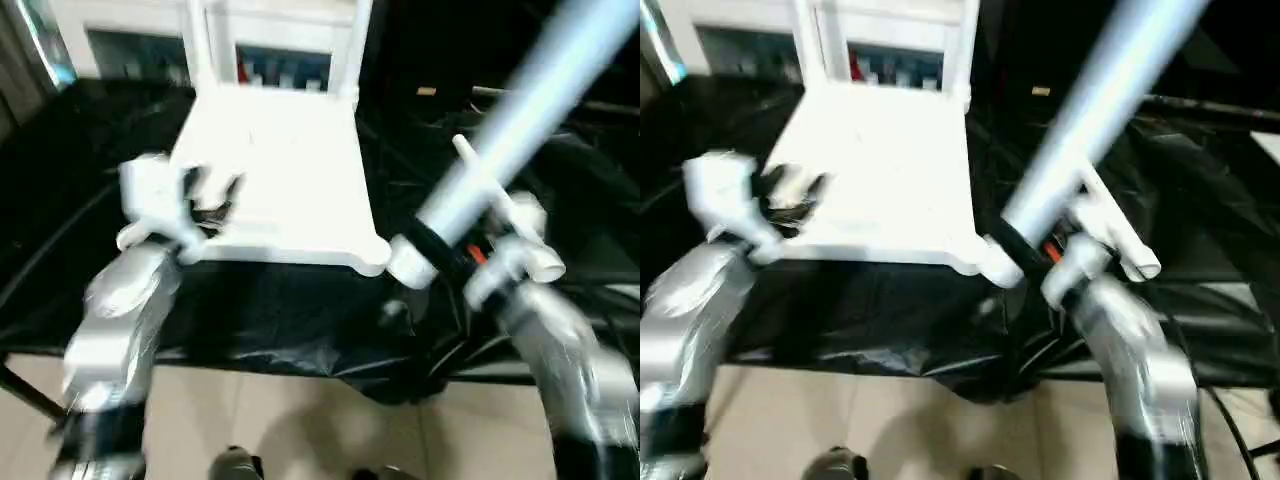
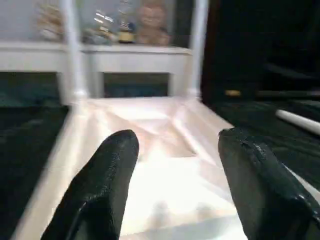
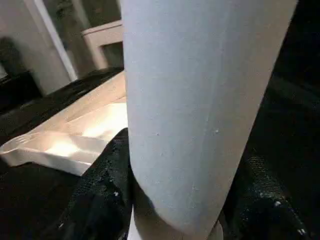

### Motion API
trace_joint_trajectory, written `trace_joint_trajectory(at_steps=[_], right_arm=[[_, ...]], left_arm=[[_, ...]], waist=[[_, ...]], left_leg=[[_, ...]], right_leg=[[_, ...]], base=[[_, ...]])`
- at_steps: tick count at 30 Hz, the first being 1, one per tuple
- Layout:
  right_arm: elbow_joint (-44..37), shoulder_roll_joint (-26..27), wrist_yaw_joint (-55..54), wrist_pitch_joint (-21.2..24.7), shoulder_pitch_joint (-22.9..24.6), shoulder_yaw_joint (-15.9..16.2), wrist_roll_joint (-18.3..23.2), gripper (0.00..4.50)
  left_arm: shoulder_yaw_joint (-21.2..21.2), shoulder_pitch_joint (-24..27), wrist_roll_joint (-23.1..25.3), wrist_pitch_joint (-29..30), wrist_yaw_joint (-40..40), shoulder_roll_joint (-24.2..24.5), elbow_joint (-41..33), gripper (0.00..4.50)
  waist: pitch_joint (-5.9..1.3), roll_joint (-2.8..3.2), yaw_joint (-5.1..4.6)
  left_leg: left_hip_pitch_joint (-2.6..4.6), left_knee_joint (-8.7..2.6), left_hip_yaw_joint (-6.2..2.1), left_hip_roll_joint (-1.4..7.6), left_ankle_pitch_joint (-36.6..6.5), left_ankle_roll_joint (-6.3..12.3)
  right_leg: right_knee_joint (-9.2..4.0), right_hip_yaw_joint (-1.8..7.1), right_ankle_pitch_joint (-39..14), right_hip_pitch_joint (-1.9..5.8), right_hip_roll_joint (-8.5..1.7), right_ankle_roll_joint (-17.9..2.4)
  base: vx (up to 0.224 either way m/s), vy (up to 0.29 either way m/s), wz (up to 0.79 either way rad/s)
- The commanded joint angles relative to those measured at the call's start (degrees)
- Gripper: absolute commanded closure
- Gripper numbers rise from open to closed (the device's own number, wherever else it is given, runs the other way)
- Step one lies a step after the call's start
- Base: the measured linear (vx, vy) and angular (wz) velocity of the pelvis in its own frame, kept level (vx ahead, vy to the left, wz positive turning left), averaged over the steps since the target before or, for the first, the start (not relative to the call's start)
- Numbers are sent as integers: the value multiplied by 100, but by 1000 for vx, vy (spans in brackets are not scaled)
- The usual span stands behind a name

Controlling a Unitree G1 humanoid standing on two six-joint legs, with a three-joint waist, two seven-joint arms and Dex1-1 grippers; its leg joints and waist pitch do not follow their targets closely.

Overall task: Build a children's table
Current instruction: Pick table leg

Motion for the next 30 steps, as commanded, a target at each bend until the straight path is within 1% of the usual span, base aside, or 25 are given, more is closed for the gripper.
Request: trace_joint_trajectory(at_steps=[1, 4, 5, 6, 7, 8, 9, 10, 11, 12, 13, 14, 15, 18, 19, 20, 21, 22, 23, 24, 25, 26, 27, 28, 30], right_arm=[[-298, -46, -141, -196, 81, -169, -159, 262], [-419, -65, -246, -222, 183, -264, -181, 262], [-494, -86, -277, -267, 233, -268, -211, 262], [-533, -123, -326, -379, 333, -297, -253, 262], [-534, -126, -369, -426, 379, -332, -272, 262], [-534, -127, -380, -438, 390, -341, -277, 262], [-575, -127, -453, -463, 447, -382, -278, 262], [-626, -123, -506, -478, 483, -421, -269, 262], [-697, -128, -551, -432, 457, -476, -222, 262], [-726, -103, -581, -425, 415, -535, -159, 262], [-595, 13, -673, -463, 250, -689, 0, 262], [-524, 43, -699, -503, 213, -698, -6, 262], [-479, 54, -748, -491, 135, -691, -23, 262], [-241, 65, -671, -703, 41, -520, -182, 262], [234, 192, -674, -946, -148, -303, -308, 262], [234, 192, -674, -946, -148, -303, -308, 262], [588, 249, -778, -1088, -338, -66, -567, 262], [696, 338, -866, -1053, -425, -59, -571, 262], [808, 367, -979, -1076, -507, 13, -713, 262], [878, 384, -1050, -1088, -556, 56, -803, 262], [972, 362, -1109, -1114, -551, 124, -941, 262], [1043, 339, -1141, -1140, -549, 169, -1030, 262], [1112, 380, -1168, -1200, -517, 153, -1038, 262], [1157, 413, -1186, -1244, -496, 138, -1035, 262], [1175, 443, -1201, -1280, -488, 132, -1025, 262]], left_arm=[[-47, 232, 314, -76, 152, -38, -246, 154], [-20, 519, 349, -189, 318, -157, -386, 154], [-31, 657, 362, -230, 382, -182, -455, 154], [-143, 920, 458, -302, 454, -177, -550, 154], [-211, 1065, 548, -339, 462, -139, -575, 154], [-229, 1101, 570, -349, 464, -130, -581, 154], [-274, 1272, 679, -326, 518, -117, -652, 154], [-307, 1411, 791, -305, 557, -84, -730, 154], [-274, 1449, 787, -180, 574, -93, -861, 154], [-212, 1439, 719, -45, 581, -123, -955, 154], [-55, 1321, 522, 80, 586, -204, -1022, 154], [-21, 1292, 472, 93, 563, -198, -1010, 154], [20, 1216, 426, 148, 538, -161, -997, 154], [74, 1039, 332, -79, 386, -13, -735, 154], [105, 723, 271, -320, 268, 111, -157, 154], [105, 723, 271, -320, 268, 111, -157, 154], [-65, 484, 590, -547, 235, 327, 484, 154], [-131, 412, 727, -556, 227, 398, 695, 154], [-169, 349, 837, -583, 254, 445, 866, 154], [-184, 314, 889, -588, 273, 465, 955, 154], [-188, 319, 865, -564, 273, 423, 937, 154], [-190, 321, 834, -551, 268, 393, 914, 154], [-240, 350, 872, -584, 307, 352, 857, 154], [-278, 370, 906, -612, 338, 328, 822, 154], [-297, 376, 922, -635, 354, 336, 812, 154]], waist=[[-316, 63, -115], [-289, 251, -306], [-260, 341, -273], [-202, 343, 22], [-251, -13, 74], [-200, -196, 28], [-111, -244, -90], [-222, -127, -140], [-213, -250, -85], [-330, -93, -40], [-330, -100, -159], [-324, 15, -221], [-286, 122, -238], [-171, -23, -367], [-78, 20, -474], [-101, 239, -190], [-148, 115, 310], [-285, -27, 301], [-271, -483, 13], [-356, -327, 94], [-303, -425, 123], [-353, -226, 225], [-378, -232, 168], [-432, -86, 168], [-447, -45, 118]], left_leg=[[319, -362, -186, 5, -3201, -355], [205, -641, -397, 202, -4026, -346], [-6, -1042, -480, 436, -4813, -411], [-349, -1407, -239, 471, -5367, -432], [-91, -1098, -39, 342, -4610, -255], [402, -266, -33, 62, -3804, -451], [884, 924, -108, -211, -2526, -400], [94, 892, -593, -391, -940, -188], [109, 393, -520, -212, -1369, -319], [263, 92, -539, -134, -1564, -340], [438, -126, -485, -72, -2361, -284], [350, -308, -527, 39, -2429, -232], [320, -398, -547, 82, -2577, -239], [560, -448, -487, 56, -3657, -243], [614, -601, -501, 123, -4254, -226], [-301, -1301, -376, 370, -5235, -357], [-401, -1258, -65, 360, -4731, -134], [-133, -936, 43, 253, -3783, -186], [656, 472, -227, -34, -1639, -329], [95, 466, -542, -114, -279, -99], [40, 261, -477, -96, -134, -161], [294, -156, -402, 60, -285, -395], [346, -244, -392, 56, -678, -423], [401, -353, -378, 97, -1398, -523], [323, -467, -413, 142, -1695, -547]], right_leg=[[-888, -45, -4423, 40, -210, 140], [-793, -326, -3767, 365, -132, 74], [-94, -225, -2678, 644, -64, -191], [697, -146, -1713, 791, 36, -341], [774, 374, -2979, 585, -7, -45], [-244, 447, -5453, -124, -211, 325], [-1185, 390, -7530, -805, -770, 309], [-823, 754, -7241, 18, -859, 124], [-598, 476, -6267, 165, -681, 143], [-423, 363, -5174, 201, -500, -59], [-320, 211, -3860, 29, -96, -224], [-273, 197, -2684, 216, -126, -576], [-304, 180, -2413, 280, -130, -658], [-720, -51, -3471, 288, -173, -260], [-845, -428, -3738, 369, -55, -35], [824, -400, -1910, 1131, 43, -263], [1116, -72, -1872, 1035, 115, -153], [1009, 340, -2715, 936, 36, -20], [-722, 681, -6647, -67, -763, 379], [-578, 1023, -6386, 431, -833, 222], [-519, 822, -5722, 465, -698, 232], [-243, 572, -3525, 304, -372, -166], [-116, 485, -2656, 287, -197, -332], [-30, 417, -1728, 264, -120, -647], [-19, 378, -935, 366, -103, -901]], base=[[0, 0, 0], [-17, 12, -6], [-108, 11, -13], [-108, 11, -13], [-82, -59, 3], [100, -96, 7], [100, -96, 7], [196, -28, -27], [0, 0, 0], [0, 0, 0], [-111, -47, 27], [-116, -32, 8], [-116, -32, 8], [-96, 25, -3], [-83, 14, 4], [-141, -21, 1], [-141, -21, 1], [-85, -108, 1], [-6, -133, -14], [-6, -133, -14], [0, 0, 0], [0, 0, 0], [0, 0, 0], [-72, -8, 22], [0, 0, 0]])
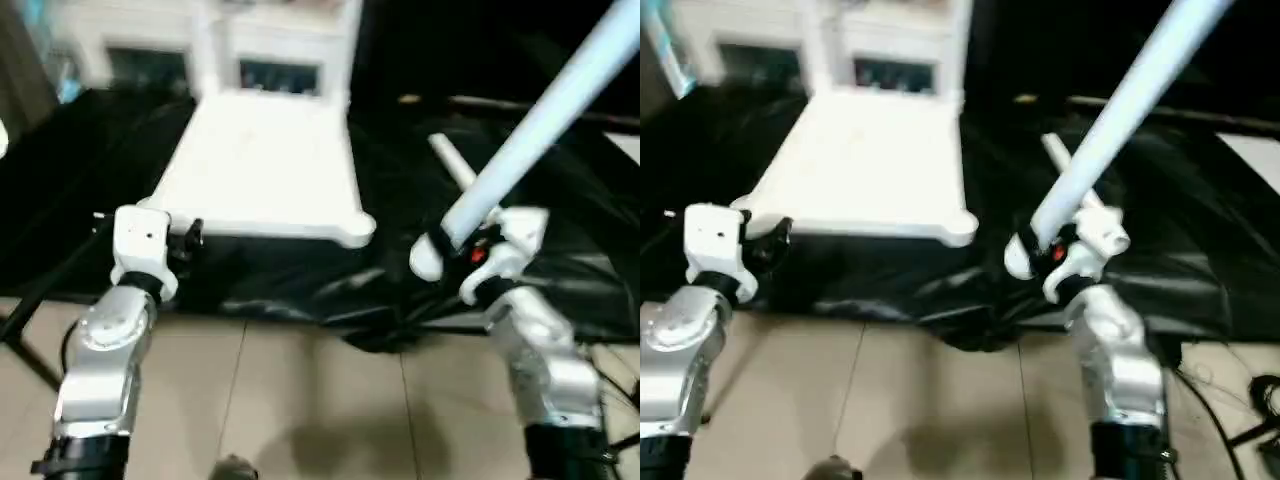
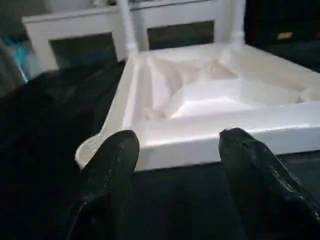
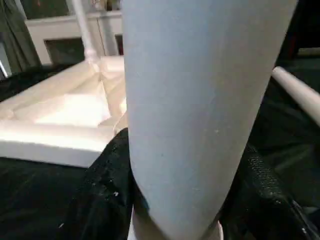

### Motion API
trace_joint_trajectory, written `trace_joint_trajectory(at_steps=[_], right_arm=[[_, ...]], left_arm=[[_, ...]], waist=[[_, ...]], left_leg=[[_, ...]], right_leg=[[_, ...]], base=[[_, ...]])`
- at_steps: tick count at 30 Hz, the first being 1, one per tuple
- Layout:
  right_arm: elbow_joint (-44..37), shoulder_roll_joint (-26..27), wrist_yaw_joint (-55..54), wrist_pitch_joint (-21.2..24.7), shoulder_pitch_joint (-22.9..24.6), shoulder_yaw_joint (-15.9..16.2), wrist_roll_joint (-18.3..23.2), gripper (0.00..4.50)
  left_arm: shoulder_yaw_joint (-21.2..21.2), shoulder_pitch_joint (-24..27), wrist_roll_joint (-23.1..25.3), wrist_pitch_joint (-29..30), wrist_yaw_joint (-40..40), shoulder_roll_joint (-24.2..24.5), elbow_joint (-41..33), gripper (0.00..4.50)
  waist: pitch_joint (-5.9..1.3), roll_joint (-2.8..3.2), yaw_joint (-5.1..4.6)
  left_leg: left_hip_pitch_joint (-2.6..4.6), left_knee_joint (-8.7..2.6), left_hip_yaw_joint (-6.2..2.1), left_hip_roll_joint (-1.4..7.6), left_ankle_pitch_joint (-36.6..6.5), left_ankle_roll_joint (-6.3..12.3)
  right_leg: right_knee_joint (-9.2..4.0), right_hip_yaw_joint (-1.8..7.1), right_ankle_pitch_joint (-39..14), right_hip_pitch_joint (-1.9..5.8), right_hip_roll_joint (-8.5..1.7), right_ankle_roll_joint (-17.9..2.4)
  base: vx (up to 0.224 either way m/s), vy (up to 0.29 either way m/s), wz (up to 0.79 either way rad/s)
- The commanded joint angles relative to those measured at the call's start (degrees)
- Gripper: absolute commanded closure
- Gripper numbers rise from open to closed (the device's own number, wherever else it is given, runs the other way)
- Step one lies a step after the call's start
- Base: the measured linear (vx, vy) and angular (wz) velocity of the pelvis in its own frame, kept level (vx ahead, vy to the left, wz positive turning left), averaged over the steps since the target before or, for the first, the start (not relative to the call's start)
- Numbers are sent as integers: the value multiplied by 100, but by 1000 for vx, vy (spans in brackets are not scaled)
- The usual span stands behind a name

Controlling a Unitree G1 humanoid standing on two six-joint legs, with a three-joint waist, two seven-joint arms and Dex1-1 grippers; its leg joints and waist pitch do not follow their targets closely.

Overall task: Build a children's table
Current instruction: Pick table leg

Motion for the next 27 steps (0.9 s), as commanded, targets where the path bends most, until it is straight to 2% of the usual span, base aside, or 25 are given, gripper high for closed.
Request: trace_joint_trajectory(at_steps=[1, 2, 4, 5, 7, 8, 9, 10, 11, 13, 14, 16, 17, 18, 19, 20, 22, 24, 25, 27], right_arm=[[5, -1, -30, -180, 30, -31, -32, 262], [68, 49, 34, -282, 29, 82, -58, 262], [138, 98, 85, -380, 25, 211, -105, 262], [179, 151, 173, -490, 25, 342, -121, 262], [166, 184, 224, -508, 29, 389, -103, 262], [150, 195, 204, -506, 24, 408, -136, 262], [126, 202, 235, -482, 18, 416, -110, 262], [115, 207, 242, -455, 6, 415, -91, 262], [117, 211, 241, -427, -14, 403, -67, 262], [194, 208, 241, -462, -87, 375, -69, 262], [211, 206, 238, -484, -99, 375, -77, 262], [267, 199, 224, -565, -138, 374, -104, 262], [278, 193, 236, -576, -146, 377, -96, 262], [278, 190, 242, -576, -146, 377, -91, 262], [304, 165, 254, -593, -149, 394, -94, 262], [324, 151, 255, -607, -150, 407, -103, 262], [330, 146, 259, -614, -150, 409, -106, 262], [339, 128, 281, -652, -128, 421, -127, 262], [340, 121, 291, -661, -122, 419, -130, 262], [320, 122, 283, -662, -100, 418, -137, 262]], left_arm=[[-96, -100, -45, -74, 58, -123, -143, 154], [-81, -114, -107, -175, 112, -235, -22, 154], [-100, -129, -113, -323, 162, -330, 145, 154], [-165, -133, -36, -462, 175, -362, 309, 154], [-203, -123, 11, -497, 162, -355, 338, 154], [-196, -119, -16, -513, 133, -363, 319, 154], [-157, -123, -61, -493, 145, -387, 293, 154], [-129, -126, -94, -505, 158, -403, 269, 154], [-115, -128, -129, -510, 151, -413, 240, 154], [-124, -123, -146, -516, 156, -440, 173, 154], [-127, -121, -144, -520, 159, -446, 168, 154], [-137, -115, -133, -539, 170, -471, 158, 154], [-141, -99, -136, -550, 181, -490, 140, 154], [-143, -93, -136, -552, 185, -497, 134, 154], [-154, -63, -144, -579, 215, -516, 125, 154], [-160, -48, -149, -596, 231, -522, 129, 154], [-163, -44, -150, -597, 234, -526, 129, 154], [-181, -39, -155, -592, 244, -546, 137, 154], [-190, -46, -155, -588, 249, -553, 143, 154], [-199, -57, -166, -592, 243, -558, 157, 154]], waist=[[-354, 177, -120], [-336, 164, -152], [-299, 156, -212], [-303, 190, -222], [-319, 130, -273], [-316, 138, -276], [-311, 81, -294], [-309, 103, -288], [-298, 75, -298], [-303, 37, -297], [-299, 54, -296], [-237, 49, -319], [-239, 28, -320], [-223, 41, -311], [-259, 37, -317], [-270, 50, -315], [-321, 70, -342], [-350, 103, -363], [-384, 80, -370], [-417, 48, -337]], left_leg=[[152, -545, -47, 200, -1270, -246], [134, -561, -32, 193, -1319, -240], [135, -604, 6, 177, -1768, -257], [134, -609, 1, 172, -1828, -268], [94, -620, 20, 175, -1711, -232], [102, -617, 29, 175, -1681, -217], [100, -615, 46, 183, -1631, -192], [129, -617, 55, 184, -1721, -185], [159, -620, 67, 187, -1922, -187], [225, -637, 86, 191, -2398, -107], [238, -644, 98, 191, -2431, -71], [353, -663, 141, 164, -2869, 72], [364, -662, 150, 159, -2872, 93], [387, -673, 151, 163, -2914, 94], [392, -719, 157, 169, -2718, 148], [408, -731, 162, 170, -2642, 172], [506, -773, 161, 194, -2400, 309], [512, -780, 151, 197, -2173, 415], [506, -758, 163, 180, -1831, 558], [413, -683, 223, 86, -1175, 786]], right_leg=[[-600, 172, 466, 107, -313, -861], [-621, 172, 451, 116, -318, -870], [-741, 199, -184, 119, -364, -850], [-756, 205, -299, 119, -375, -829], [-790, 218, -406, 146, -392, -727], [-796, 224, -376, 129, -391, -718], [-806, 229, -333, 125, -391, -724], [-813, 227, -469, 135, -401, -717], [-843, 227, -716, 138, -401, -688], [-950, 207, -1525, 224, -391, -605], [-980, 205, -1598, 230, -378, -615], [-1137, 133, -2304, 294, -322, -678], [-1170, 128, -2397, 328, -332, -673], [-1199, 118, -2521, 341, -339, -662], [-1224, 100, -2369, 480, -328, -647], [-1225, 93, -2254, 502, -318, -663], [-1179, 67, -1618, 551, -277, -824], [-1137, 48, -1197, 602, -256, -900], [-1097, 45, -740, 651, -243, -940], [-1062, 72, -98, 792, -227, -885]], base=[[7, 72, -4], [10, 73, -4], [1, 67, -3], [0, 0, 0], [0, 0, 0], [0, 0, 0], [0, 0, 0], [0, 0, 0], [0, 0, 0], [0, 0, 0], [0, 0, 0], [0, 0, 0], [52, 4, -2], [52, 4, -2], [74, 13, -4], [86, 19, -4], [88, 20, -2], [100, 19, 1], [105, 14, -1], [114, 8, 0]])
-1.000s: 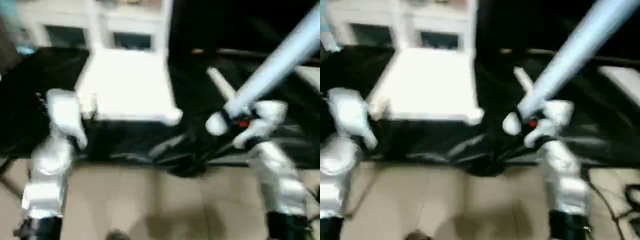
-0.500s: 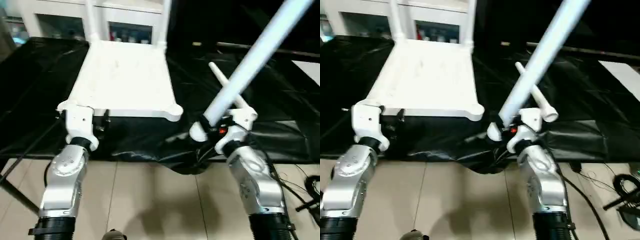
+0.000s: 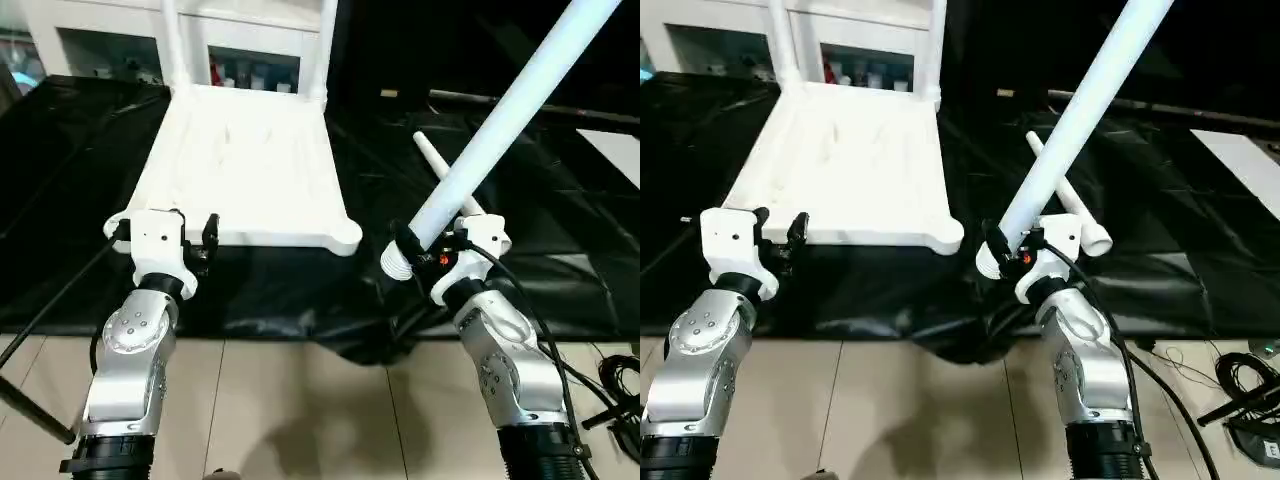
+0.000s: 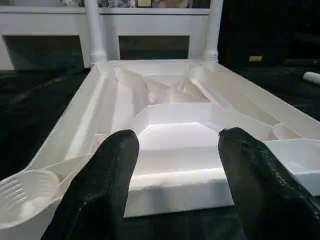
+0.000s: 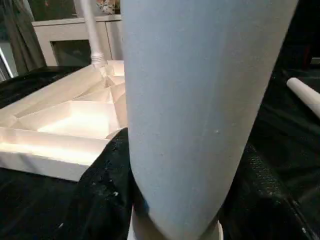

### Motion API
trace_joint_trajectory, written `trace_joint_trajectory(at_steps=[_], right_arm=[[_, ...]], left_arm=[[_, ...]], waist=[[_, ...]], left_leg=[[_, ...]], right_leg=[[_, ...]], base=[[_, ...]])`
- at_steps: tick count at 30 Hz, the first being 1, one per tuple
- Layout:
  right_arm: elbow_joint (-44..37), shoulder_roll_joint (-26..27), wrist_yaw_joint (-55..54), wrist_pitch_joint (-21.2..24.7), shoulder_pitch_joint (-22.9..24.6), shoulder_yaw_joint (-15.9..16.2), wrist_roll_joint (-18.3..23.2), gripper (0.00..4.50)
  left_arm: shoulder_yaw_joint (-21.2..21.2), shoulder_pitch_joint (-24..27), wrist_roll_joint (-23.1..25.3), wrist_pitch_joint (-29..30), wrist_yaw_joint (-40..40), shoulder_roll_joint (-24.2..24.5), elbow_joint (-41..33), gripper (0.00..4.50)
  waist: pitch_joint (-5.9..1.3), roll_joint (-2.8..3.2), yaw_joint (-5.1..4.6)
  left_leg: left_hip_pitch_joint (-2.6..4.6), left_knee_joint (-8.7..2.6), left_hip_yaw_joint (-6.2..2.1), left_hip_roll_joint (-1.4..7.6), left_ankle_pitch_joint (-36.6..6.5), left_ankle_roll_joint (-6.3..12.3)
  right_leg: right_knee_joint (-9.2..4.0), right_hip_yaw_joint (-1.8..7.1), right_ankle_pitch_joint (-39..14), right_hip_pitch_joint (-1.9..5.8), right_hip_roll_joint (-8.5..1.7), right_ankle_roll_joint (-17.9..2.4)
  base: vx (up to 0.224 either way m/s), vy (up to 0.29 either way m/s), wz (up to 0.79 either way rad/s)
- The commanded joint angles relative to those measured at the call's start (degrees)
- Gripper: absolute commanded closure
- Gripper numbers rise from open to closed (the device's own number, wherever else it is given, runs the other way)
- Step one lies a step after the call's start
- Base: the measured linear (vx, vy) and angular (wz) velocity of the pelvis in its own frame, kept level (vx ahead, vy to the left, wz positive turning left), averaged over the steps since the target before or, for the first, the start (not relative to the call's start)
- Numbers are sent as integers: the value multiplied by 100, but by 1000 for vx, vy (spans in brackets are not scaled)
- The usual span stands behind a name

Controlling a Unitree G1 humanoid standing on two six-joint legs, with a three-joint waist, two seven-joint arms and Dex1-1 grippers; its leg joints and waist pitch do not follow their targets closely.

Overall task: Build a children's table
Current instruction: Pick table leg

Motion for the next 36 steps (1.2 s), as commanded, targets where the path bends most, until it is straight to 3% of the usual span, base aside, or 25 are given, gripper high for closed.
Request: trace_joint_trajectory(at_steps=[1, 6, 7, 8, 9, 10, 11, 12, 13, 15, 16, 17, 18, 19, 21, 23, 25, 26, 28, 30, 32, 33, 34, 35, 36], right_arm=[[35, -86, 12, -62, -52, -50, -55, 262], [-7, -157, 79, -65, 5, 76, -150, 262], [2, -177, 91, -114, 6, 130, -204, 262], [9, -191, 98, -151, 7, 161, -237, 262], [9, -191, 98, -151, 7, 161, -237, 262], [22, -176, 80, -188, 17, 158, -240, 262], [43, -140, 33, -183, 20, 107, -194, 262], [47, -133, 25, -181, 21, 98, -185, 262], [65, -103, -13, -170, 26, 48, -139, 262], [69, -77, -20, -173, 42, 1, -90, 262], [56, -79, -9, -172, 47, 4, -87, 262], [49, -83, -3, -173, 50, 9, -84, 262], [49, -83, -3, -173, 50, 9, -84, 262], [50, -85, -6, -171, 51, 9, -82, 262], [50, -85, -5, -171, 58, 9, -81, 262], [36, -81, -13, -178, 89, 15, -98, 262], [28, -88, -21, -182, 103, 27, -90, 262], [25, -94, -26, -181, 108, 31, -88, 262], [19, -102, -25, -172, 111, 25, -88, 262], [16, -107, -15, -168, 115, 12, -89, 262], [13, -113, -7, -160, 117, 9, -101, 262], [15, -122, 0, -146, 110, 8, -107, 262], [17, -128, 1, -139, 106, 12, -109, 262], [17, -128, 1, -139, 106, 12, -109, 262], [23, -145, -10, -139, 102, 31, -108, 262]], left_arm=[[-89, -34, -29, -30, -5, -44, -68, 154], [-76, -41, -32, -49, -19, -83, -6, 154], [-90, -39, -33, -43, -21, -85, -9, 154], [-103, -38, -30, -38, -18, -88, -15, 154], [-103, -38, -30, -38, -18, -88, -15, 154], [-117, -28, -32, -38, -17, -94, -28, 154], [-122, -20, -36, -35, -21, -92, -35, 154], [-123, -18, -36, -34, -22, -92, -36, 154], [-125, -9, -36, -36, -26, -95, -40, 154], [-130, 6, -43, -36, -54, -88, -47, 154], [-127, 0, -49, -32, -66, -81, -47, 154], [-129, -6, -56, -29, -69, -73, -44, 154], [-129, -6, -56, -29, -69, -73, -44, 154], [-136, -11, -58, -26, -74, -65, -39, 154], [-142, -9, -66, -24, -79, -62, -37, 154], [-153, 15, -82, -12, -106, -55, -50, 154], [-151, 20, -77, -8, -120, -57, -54, 154], [-149, 16, -73, -7, -126, -58, -49, 154], [-151, 9, -73, 1, -130, -59, -45, 154], [-165, 13, -81, 4, -122, -53, -49, 154], [-176, 15, -91, 5, -121, -45, -50, 154], [-179, 7, -96, 10, -120, -38, -43, 154], [-178, 2, -100, 11, -121, -34, -42, 154], [-178, 2, -100, 11, -121, -34, -42, 154], [-165, -1, -101, 17, -132, -28, -41, 154]], waist=[[-392, 107, 21], [-452, 81, 66], [-415, -110, 167], [-431, 105, 252], [-439, 143, 179], [-414, 254, 37], [-494, 343, -89], [-538, 313, -300], [-486, 241, -325], [-387, 113, -260], [-272, -243, -207], [-180, -410, -48], [-231, -328, 135], [-261, -281, 152], [-215, -228, 119], [-110, 51, -3], [-118, 284, -255], [-255, 365, -401], [-307, 370, -437], [-253, 261, -459], [-286, -69, -460], [-301, -247, -332], [-322, -251, -110], [-327, -247, -56], [-299, -180, -14]], left_leg=[[63, -365, 28, 17, -929, 654], [55, -251, 0, -100, -277, 902], [-490, 1, -97, -401, -1, 1546], [-656, 118, -97, -432, 34, 1811], [-542, 73, -215, -301, 177, 1889], [-161, 17, -483, -291, 876, 2371], [478, 37, -841, -182, 1258, 2943], [1284, 99, -1358, 583, 2096, 3252], [1016, -48, -1415, 678, 2893, 3502], [700, -176, -912, 458, 1939, 2933], [298, -188, -305, -154, -111, 2030], [-10, 127, -106, -485, -929, 1595], [99, 637, -64, -673, -1301, 1273], [-134, 900, -340, -505, -916, 803], [-379, 968, -474, -411, -514, 424], [-184, 318, -445, -138, -290, 360], [14, -351, -586, 155, -1514, 405], [703, -485, -1011, 499, -2405, 627], [797, -427, -1138, 513, -2079, 1496], [676, -460, -888, 382, -1940, 1974], [325, -289, -388, -140, -1938, 1695], [27, -6, -224, -389, -1882, 1485], [-132, 716, -243, -472, -1259, 1060], [-470, 957, -398, -366, -639, 656], [-583, 904, -447, -308, -340, 466]], right_leg=[[-315, 126, -104, 287, -207, -963], [-184, 151, 1069, 442, -25, -474], [-316, -12, 1575, 788, -39, -26], [-546, -45, 1299, 929, -435, 567], [-519, -177, 1284, 846, -413, 641], [-285, -550, 1202, 730, 9, 647], [110, -663, 774, 223, 191, 553], [718, -407, -1099, -749, 41, 262], [1047, -266, -1061, -959, -127, 259], [1033, -55, -86, -1081, -207, 256], [102, 329, 561, -602, -346, -134], [-315, 721, -1233, -303, -478, 167], [-571, 1115, -2421, -172, -877, -128], [-521, 1225, -3317, 152, -1068, -806], [-464, 1152, -2492, 300, -995, -1549], [-535, 537, -2357, 80, -634, -1898], [-156, -26, -2233, -30, -46, -1313], [467, -114, -1176, -524, -8, -1032], [823, -162, -414, -821, -57, -318], [817, -168, 24, -924, -102, -162], [15, 211, 153, -431, -444, -462], [-254, 511, -995, -50, -609, -511], [-650, 1000, -2993, 234, -1167, -1132], [-571, 944, -3231, 454, -1225, -1367], [-513, 841, -2496, 421, -1107, -1694]], base=[[110, 3, 0], [110, 1, 4], [100, -6, 20], [96, 32, 61], [96, 32, 61], [173, 18, 80], [228, -63, 31], [228, -63, 31], [131, -92, -15], [56, -79, -16], [59, -78, -7], [49, -68, 17], [49, -68, 17], [70, -52, 21], [93, -29, 5], [80, 35, 11], [107, 86, 10], [156, 75, 8], [138, 60, 8], [102, 25, 4], [100, -50, 2], [95, -89, 4], [103, -80, 2], [138, -20, -6], [138, -20, -6]])
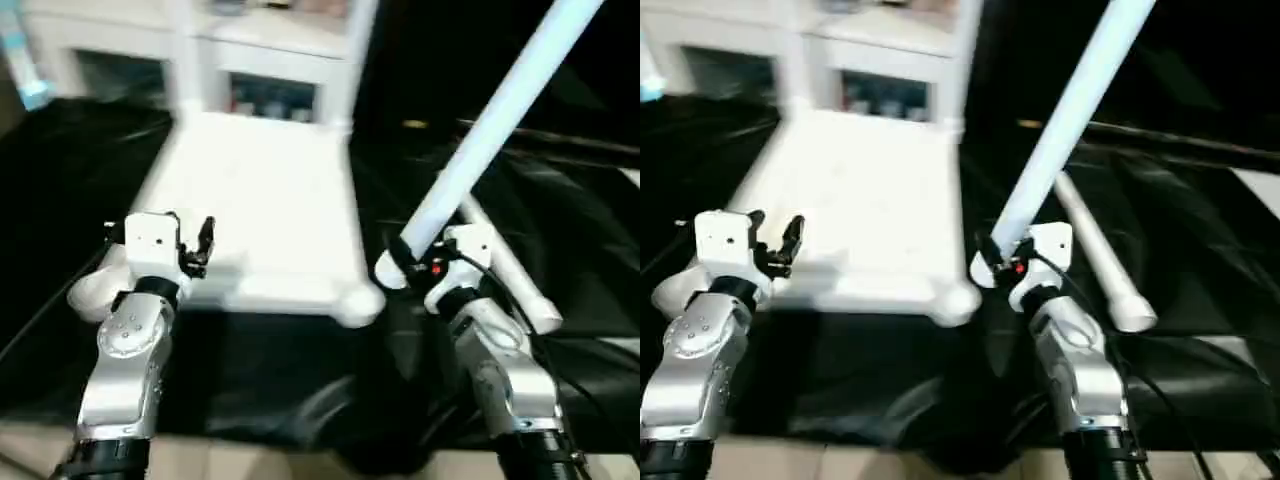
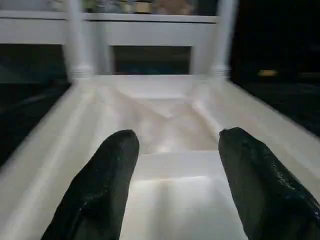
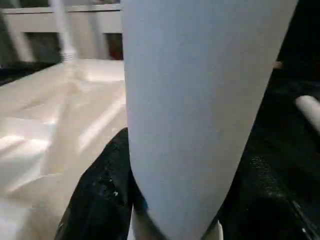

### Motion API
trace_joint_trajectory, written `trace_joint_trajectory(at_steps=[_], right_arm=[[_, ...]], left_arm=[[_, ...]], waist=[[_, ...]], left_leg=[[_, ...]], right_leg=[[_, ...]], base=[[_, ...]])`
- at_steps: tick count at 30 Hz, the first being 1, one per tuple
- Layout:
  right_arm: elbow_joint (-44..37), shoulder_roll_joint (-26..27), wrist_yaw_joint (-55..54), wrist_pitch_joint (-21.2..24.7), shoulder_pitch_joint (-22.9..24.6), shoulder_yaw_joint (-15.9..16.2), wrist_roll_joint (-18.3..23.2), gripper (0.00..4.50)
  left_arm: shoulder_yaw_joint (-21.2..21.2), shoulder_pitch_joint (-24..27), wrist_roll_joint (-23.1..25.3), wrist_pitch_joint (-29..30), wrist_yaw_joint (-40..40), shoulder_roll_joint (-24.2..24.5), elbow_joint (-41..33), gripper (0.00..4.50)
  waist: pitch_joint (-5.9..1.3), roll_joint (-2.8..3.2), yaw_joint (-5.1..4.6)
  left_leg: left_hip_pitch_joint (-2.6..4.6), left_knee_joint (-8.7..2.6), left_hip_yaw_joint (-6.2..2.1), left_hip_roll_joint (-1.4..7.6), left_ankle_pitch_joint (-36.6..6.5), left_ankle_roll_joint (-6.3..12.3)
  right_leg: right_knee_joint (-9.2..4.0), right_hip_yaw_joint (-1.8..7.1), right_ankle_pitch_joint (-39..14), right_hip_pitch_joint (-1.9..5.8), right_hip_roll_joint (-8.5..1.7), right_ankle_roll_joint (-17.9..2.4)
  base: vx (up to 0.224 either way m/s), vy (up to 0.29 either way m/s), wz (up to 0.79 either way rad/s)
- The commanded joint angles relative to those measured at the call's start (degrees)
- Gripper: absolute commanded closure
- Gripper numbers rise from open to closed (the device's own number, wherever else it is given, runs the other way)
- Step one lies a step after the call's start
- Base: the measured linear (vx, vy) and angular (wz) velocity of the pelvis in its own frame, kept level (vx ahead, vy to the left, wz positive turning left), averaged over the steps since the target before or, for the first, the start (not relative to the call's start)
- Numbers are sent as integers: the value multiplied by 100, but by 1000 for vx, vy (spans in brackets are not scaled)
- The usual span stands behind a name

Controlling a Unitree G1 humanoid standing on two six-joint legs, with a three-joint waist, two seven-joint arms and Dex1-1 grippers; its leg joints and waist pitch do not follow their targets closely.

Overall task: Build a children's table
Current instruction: Pick table leg, then insert table leg to table base

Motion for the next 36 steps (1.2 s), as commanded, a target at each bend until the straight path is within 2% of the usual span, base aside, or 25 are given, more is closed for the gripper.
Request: trace_joint_trajectory(at_steps=[1, 2, 3, 4, 5, 6, 7, 8, 9, 10, 11, 12, 13, 14, 15, 16, 18, 19, 20, 22, 27, 28, 29, 32, 36], right_arm=[[-126, 30, 4, -6, -112, 90, 11, 262], [-119, 23, 5, -11, -108, 96, 7, 262], [-119, 22, 5, -12, -108, 96, 6, 262], [-114, 21, 5, -18, -102, 105, -2, 262], [-114, 21, 5, -18, -102, 105, -2, 262], [-120, 19, 5, -20, -87, 111, -5, 262], [-121, 18, 4, -21, -84, 114, -6, 262], [-122, 16, 1, -22, -84, 115, -6, 262], [-125, 14, 1, -14, -91, 99, -9, 262], [-128, 12, 2, -8, -94, 89, -10, 262], [-156, -14, 44, 5, -85, 69, 22, 262], [-199, -60, 114, 58, -68, 48, 79, 262], [-225, -88, 157, 93, -56, 38, 115, 262], [-227, -90, 161, 95, -55, 38, 118, 262], [-340, -234, 465, 223, -4, 56, 274, 262], [-374, -311, 586, 253, 9, 76, 339, 262], [-440, -548, 918, 454, 14, 96, 514, 262], [-448, -667, 1049, 488, 6, 102, 526, 262], [-445, -742, 1130, 499, -4, 107, 524, 262], [-411, -926, 1300, 469, -31, 108, 480, 262], [-346, -1230, 1549, 362, -66, 68, 362, 262], [-385, -1258, 1540, 390, -51, 56, 369, 262], [-420, -1268, 1541, 409, -37, 57, 383, 262], [-646, -1315, 1544, 520, 66, 67, 464, 262], [-932, -1335, 1537, 575, 279, 103, 516, 262]], left_arm=[[137, -32, 10, 59, -17, 113, -57, 154], [138, -26, 11, 63, -23, 113, -64, 154], [138, -26, 11, 63, -23, 113, -65, 154], [141, -19, 9, 70, -33, 119, -75, 154], [141, -19, 9, 70, -33, 119, -75, 154], [123, -18, 17, 63, -44, 131, -74, 154], [116, -20, 22, 56, -46, 137, -69, 154], [128, -24, -33, -34, -76, 113, -62, 154], [74, -22, -119, -102, -233, 152, -77, 154], [23, -18, -141, -93, -331, 197, -93, 154], [-70, -20, -184, -162, -613, 328, -88, 154], [-170, -29, -226, -310, -956, 497, -73, 154], [-217, -37, -249, -409, -1139, 588, -61, 154], [-220, -37, -250, -417, -1154, 595, -60, 154], [-363, -154, -294, -468, -1736, 924, 5, 154], [-408, -225, -329, -465, -1986, 1049, 36, 154], [-526, -456, -554, -482, -2755, 1319, 99, 154], [-630, -547, -696, -437, -3173, 1430, 73, 154], [-701, -606, -787, -405, -3447, 1500, 58, 154], [-950, -757, -949, -327, -4054, 1642, 22, 154], [-1691, -1127, -1085, 44, -5275, 1947, 89, 154], [-1870, -1240, -1024, 143, -5427, 1951, 182, 171], [-1913, -1274, -995, 151, -5482, 1944, 222, 181], [-2162, -1409, -878, 283, -5830, 1983, 379, 191], [-2486, -1466, -623, 285, -6127, 2139, 538, 228]], waist=[[-242, 108, 228], [-215, 193, 196], [-129, 430, 59], [-166, 463, -164], [-363, 554, -235], [-384, 526, -291], [-298, 548, -202], [-331, 446, -248], [-291, 311, -261], [-330, 104, -239], [-384, -108, -173], [-320, -166, 7], [-430, -161, 141], [-458, -127, 156], [-423, -93, 108], [-392, 12, 45], [-352, 72, -25], [-305, 85, 22], [-305, 85, 22], [-189, 102, 90], [-177, 154, 109], [-186, 290, 117], [-194, 210, 96], [-204, 200, 111], [-210, 270, 100]], left_leg=[[-561, -312, -119, 344, 680, -145], [-439, -610, -95, 439, 756, -80], [-173, -1189, -116, 583, -7, -42], [1, -1315, -367, 769, -456, -13], [742, -1294, -771, 1059, -940, 500], [727, -1275, -852, 1079, -751, 840], [643, -1211, -712, 993, -449, 1242], [679, -1204, -675, 969, 47, 1680], [526, -1258, -481, 908, 422, 1908], [342, -1031, -187, 578, 796, 1670], [51, -840, -4, 323, 705, 1392], [-135, -765, 29, 215, 423, 1076], [-288, -528, -81, 192, 664, 556], [-367, -580, -137, 261, 1126, 334], [-396, -777, -130, 306, 2082, 104], [-202, -834, -66, 342, 2672, 144], [-20, -896, -32, 459, 2324, 257], [-47, -956, -23, 530, 1577, 255], [-47, -956, -23, 530, 1577, 255], [19, -1061, 115, 663, -344, -216], [-31, -1100, 202, 683, -640, -571], [-62, -1106, 203, 669, -590, -621], [-71, -1102, 225, 677, -599, -643], [-116, -1097, 228, 653, -551, -638], [-155, -1095, 236, 646, -307, -562]], right_leg=[[-838, 496, -2308, 678, -813, -1791], [-824, 291, -2278, 554, -637, -1727], [-684, -164, -2336, 383, -103, -1301], [-280, -301, -1987, 203, 150, -1060], [294, -276, -1051, -305, 97, -782], [450, -274, -797, -388, 98, -491], [562, -278, -576, -569, 66, -152], [608, -260, -262, -718, 16, 26], [437, -147, 200, -691, -88, -11], [-93, 88, 909, -536, -303, -315], [-274, 339, 1109, -221, -454, -302], [-533, 575, 314, -68, -648, -251], [-456, 904, 764, 270, -983, -728], [-295, 838, 1679, 365, -972, -969], [-81, 580, 3510, 266, -587, -1226], [-16, 392, 3890, 19, -252, -1356], [-109, 287, 2259, -121, -192, -1685], [-190, 296, 1276, -92, -283, -1727], [-190, 296, 1276, -92, -283, -1727], [-363, 297, -646, -159, -363, -1668], [-411, 325, -1243, -167, -372, -1290], [-406, 338, -1269, -144, -384, -1223], [-434, 327, -1295, -145, -369, -1187], [-464, 333, -1562, -115, -369, -1043], [-476, 325, -1415, -105, -333, -981]], base=[[130, -11, -6], [127, 57, 2], [127, 57, 2], [166, 99, 7], [187, 57, 4], [187, 57, 4], [158, 31, 5], [131, 12, 3], [131, 12, 3], [117, -21, -3], [75, -79, 7], [75, -79, 7], [82, -99, 11], [90, -66, 1], [90, -66, 1], [35, -51, 9], [0, 0, 0], [0, 0, 0], [-54, -16, 9], [-57, -14, 13], [-61, -12, 10], [-53, -22, 4], [0, 0, 0], [0, 0, 0], [0, 0, 0]])
